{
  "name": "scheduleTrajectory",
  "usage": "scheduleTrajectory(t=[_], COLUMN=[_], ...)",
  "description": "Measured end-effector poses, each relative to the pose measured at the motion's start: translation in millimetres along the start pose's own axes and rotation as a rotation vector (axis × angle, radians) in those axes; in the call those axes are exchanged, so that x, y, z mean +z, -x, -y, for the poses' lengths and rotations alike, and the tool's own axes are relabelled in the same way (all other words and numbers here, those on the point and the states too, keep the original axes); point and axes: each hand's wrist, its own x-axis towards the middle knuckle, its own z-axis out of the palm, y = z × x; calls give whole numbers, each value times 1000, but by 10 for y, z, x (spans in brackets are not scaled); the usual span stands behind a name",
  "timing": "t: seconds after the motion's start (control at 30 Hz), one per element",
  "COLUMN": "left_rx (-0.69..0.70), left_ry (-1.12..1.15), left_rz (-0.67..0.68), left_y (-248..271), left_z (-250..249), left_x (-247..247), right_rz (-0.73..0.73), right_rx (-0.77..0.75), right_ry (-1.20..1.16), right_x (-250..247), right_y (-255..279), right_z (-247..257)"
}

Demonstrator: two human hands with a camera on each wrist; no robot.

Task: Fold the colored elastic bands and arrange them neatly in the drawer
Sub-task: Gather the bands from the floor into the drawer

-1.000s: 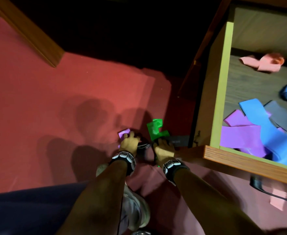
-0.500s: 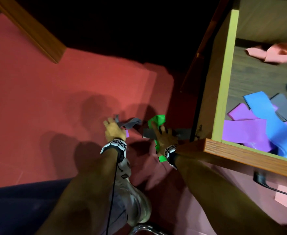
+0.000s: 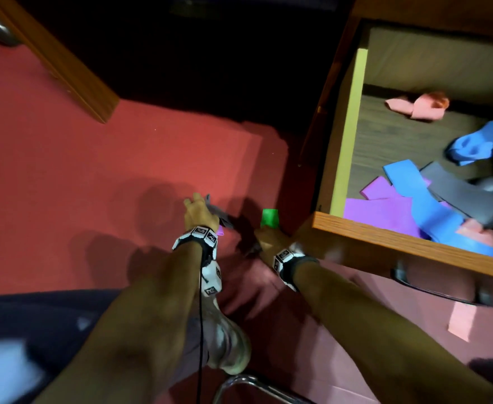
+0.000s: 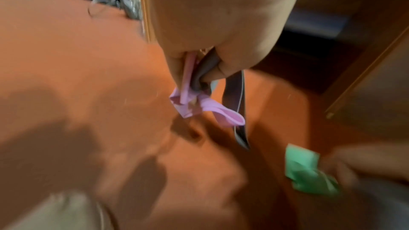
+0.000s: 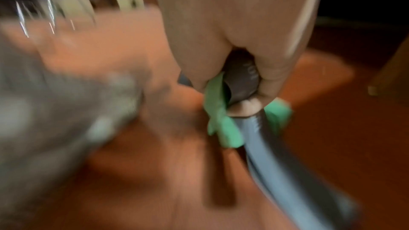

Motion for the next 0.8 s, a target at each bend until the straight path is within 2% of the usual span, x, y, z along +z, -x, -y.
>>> scheduleTrajectory(t=[0.07,0.13,0.23,0.33,0.47,0.57,0.63,0.8], left_rx=[-2,7,33,98,201,313,394,641], left_ry=[12,30,57,144,273,386,440,501], left_rz=[-20,-32,-80,-147,-243,-309,-310,-244], left_y=[30,133,255,517,915,1235,1489,1990], left_z=[-126,-265,-458,-651,-1008,-1331,-1569,-2191], left_x=[-218,-565,-1091,-1697,-2444,-2825,-2970,-2821], right_rz=[-100,-204,-272,-317,-464,-614,-717,-881], right_rx=[-84,-164,-158,-189,-339,-457,-474,-472], right_ry=[-20,-94,-102,-148,-266,-342,-381,-495], right_x=[80,16,-85,-332,-859,-1428,-1836,-2506], right_y=[-2,246,548,927,1512,2077,2439,3104], right_z=[62,316,693,1027,1316,1317,1182,471])
